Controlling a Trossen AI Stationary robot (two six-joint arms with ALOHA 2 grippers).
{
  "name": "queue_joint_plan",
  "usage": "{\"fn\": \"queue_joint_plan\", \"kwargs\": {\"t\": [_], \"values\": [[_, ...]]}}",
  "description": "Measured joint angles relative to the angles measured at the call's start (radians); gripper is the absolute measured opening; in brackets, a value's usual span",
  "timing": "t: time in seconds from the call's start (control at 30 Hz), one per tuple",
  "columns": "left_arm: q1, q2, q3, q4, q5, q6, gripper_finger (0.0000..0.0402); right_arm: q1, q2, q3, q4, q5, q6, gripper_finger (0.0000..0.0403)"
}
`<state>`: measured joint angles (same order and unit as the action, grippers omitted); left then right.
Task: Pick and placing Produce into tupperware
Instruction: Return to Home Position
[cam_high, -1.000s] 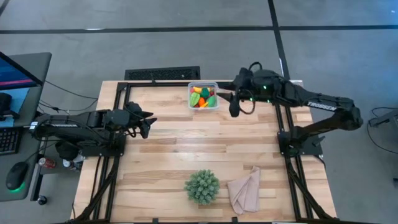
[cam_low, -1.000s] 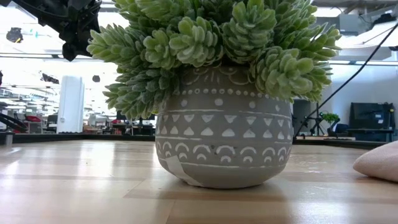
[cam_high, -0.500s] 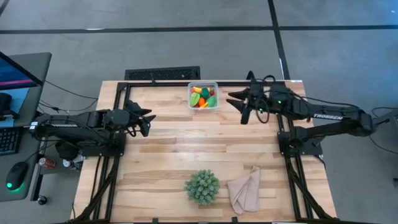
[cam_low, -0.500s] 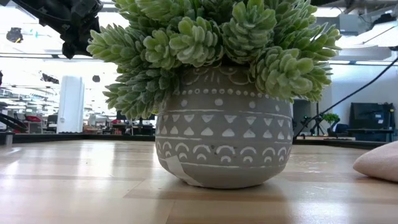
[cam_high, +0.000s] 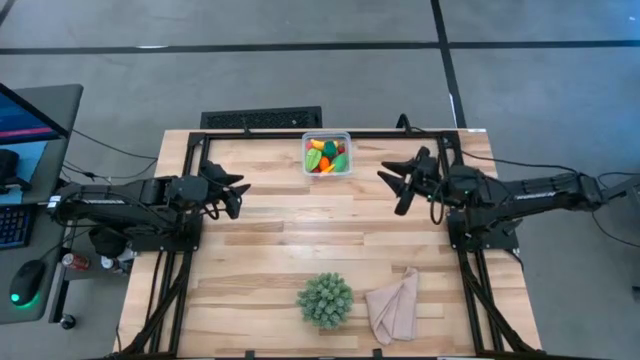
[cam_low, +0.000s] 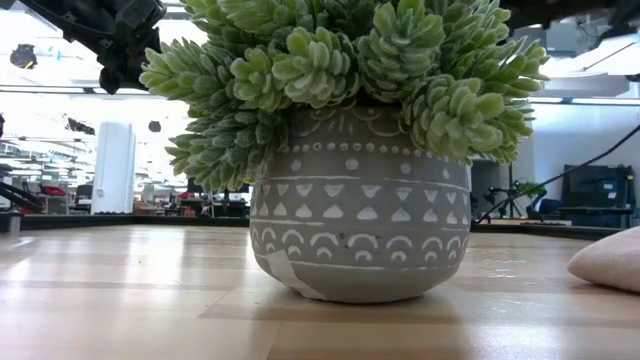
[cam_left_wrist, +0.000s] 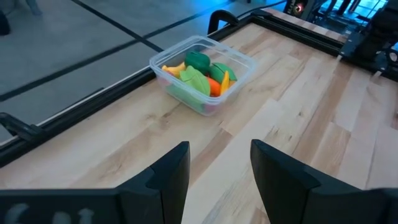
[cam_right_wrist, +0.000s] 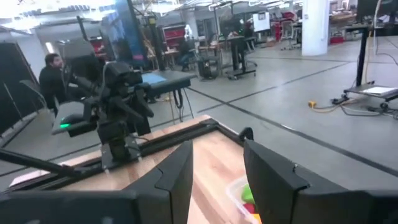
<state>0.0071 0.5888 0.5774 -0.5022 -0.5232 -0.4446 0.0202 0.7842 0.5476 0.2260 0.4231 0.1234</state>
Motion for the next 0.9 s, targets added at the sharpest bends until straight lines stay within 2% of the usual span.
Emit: {"fn": "queue_joint_plan", "kwargs": {"t": [0.33,0.73,0.9], "values": [[0.000,0.000,0.000,0.032,-0.012,-0.004,0.0160,0.011,-0.179,-0.086,0.004,0.010,-0.018,0.0135],[0.000,0.000,0.000,0.046,0.019,-0.011,0.0160,0.013,-0.412,-0.251,0.046,0.154,0.000,0.0137],[0.000,0.000,0.000,0.046,0.021,-0.023,0.0160,0.012,-0.545,-0.334,0.072,0.163,0.000,0.0134]]}}
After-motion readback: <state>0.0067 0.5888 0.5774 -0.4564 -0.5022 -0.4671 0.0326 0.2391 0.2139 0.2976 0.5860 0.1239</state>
